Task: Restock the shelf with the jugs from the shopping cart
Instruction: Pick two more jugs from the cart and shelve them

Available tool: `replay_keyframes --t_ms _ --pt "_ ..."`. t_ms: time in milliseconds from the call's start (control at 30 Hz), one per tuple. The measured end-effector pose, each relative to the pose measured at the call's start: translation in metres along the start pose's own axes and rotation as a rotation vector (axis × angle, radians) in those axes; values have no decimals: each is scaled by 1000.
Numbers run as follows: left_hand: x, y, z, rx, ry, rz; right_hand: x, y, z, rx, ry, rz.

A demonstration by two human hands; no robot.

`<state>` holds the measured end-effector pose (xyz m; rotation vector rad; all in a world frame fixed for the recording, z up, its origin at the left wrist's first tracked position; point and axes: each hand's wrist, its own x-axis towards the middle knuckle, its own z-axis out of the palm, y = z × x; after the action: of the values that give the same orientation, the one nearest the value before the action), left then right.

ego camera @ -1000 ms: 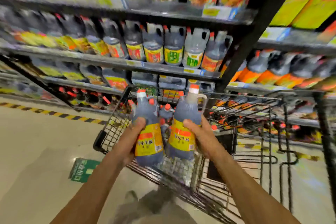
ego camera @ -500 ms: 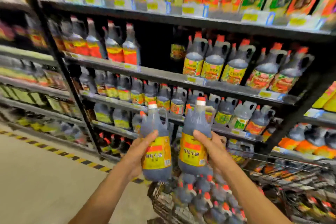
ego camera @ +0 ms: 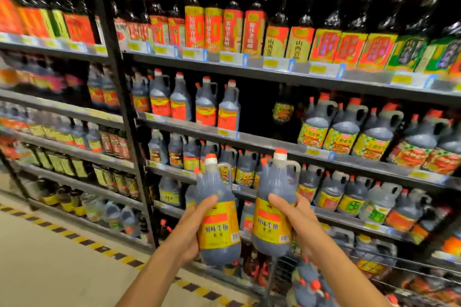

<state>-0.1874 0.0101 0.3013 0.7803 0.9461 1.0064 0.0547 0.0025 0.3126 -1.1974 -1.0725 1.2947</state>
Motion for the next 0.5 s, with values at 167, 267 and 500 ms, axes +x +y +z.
replay_keyframes --t_ms 167,267,500 --pt "50 15 -1 68 -43 42 45 -6 1 -11 47 -43" --pt "91 27 6 142 -52 125 79 -10 -7 -27 85 -65" --pt "188 83 43 336 -100 351 151 -23 -30 37 227 -115"
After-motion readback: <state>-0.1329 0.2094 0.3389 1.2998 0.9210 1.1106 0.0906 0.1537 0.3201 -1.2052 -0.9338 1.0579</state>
